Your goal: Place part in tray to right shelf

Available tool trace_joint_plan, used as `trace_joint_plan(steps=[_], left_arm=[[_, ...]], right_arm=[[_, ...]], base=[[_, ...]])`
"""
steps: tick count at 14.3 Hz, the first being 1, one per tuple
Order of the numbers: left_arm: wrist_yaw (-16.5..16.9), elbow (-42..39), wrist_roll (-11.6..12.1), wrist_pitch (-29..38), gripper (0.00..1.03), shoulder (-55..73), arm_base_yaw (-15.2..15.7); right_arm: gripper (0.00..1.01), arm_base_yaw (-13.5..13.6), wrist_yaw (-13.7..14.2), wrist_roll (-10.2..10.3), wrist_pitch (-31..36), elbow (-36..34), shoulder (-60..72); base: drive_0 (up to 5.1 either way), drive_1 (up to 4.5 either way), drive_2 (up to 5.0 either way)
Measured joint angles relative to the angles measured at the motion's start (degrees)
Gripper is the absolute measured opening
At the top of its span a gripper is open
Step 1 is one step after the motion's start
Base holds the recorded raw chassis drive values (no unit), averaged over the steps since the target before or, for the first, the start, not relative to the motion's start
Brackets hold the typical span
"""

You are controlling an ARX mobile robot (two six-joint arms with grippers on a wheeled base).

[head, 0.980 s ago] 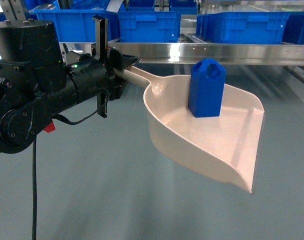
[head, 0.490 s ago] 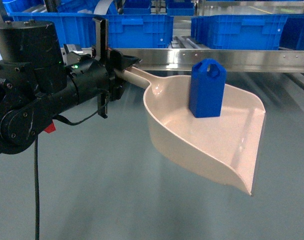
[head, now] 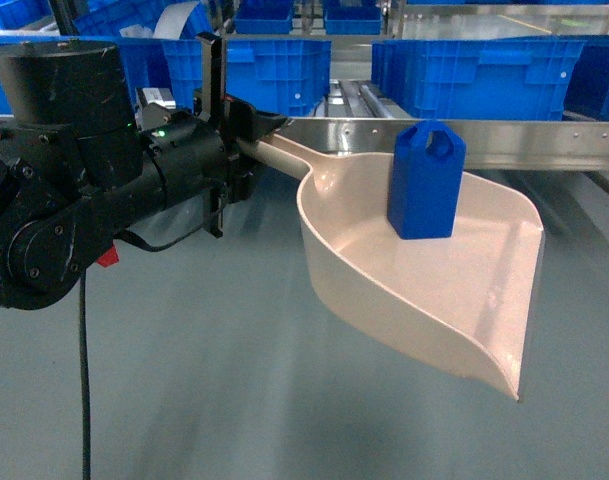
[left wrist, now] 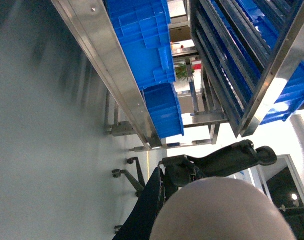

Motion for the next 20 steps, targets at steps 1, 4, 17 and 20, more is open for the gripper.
trace_joint_plan(steps=[1,4,17,20], left_arm=[[0.0,0.0,0.0,0.0,0.12,0.0,0.1],[0.0,0.0,0.0,0.0,0.12,0.0,0.3],[0.0,0.0,0.1,-0.2,0.12,0.0,0.3],[0.0,0.0,0.0,0.2,0.12,0.0,0.3]], right_arm=[[0.98,0.0,0.0,0.0,0.0,0.0,0.0],[0.98,0.0,0.0,0.0,0.0,0.0,0.0],[0.98,0.0,0.0,0.0,0.0,0.0,-0.1],[0.98,0.0,0.0,0.0,0.0,0.0,-0.1]], base=[[0.2,4.12,-3.8],[0.1,3.96,-3.8],[0.6,4.13,-4.2],[0.0,4.28,-4.2]])
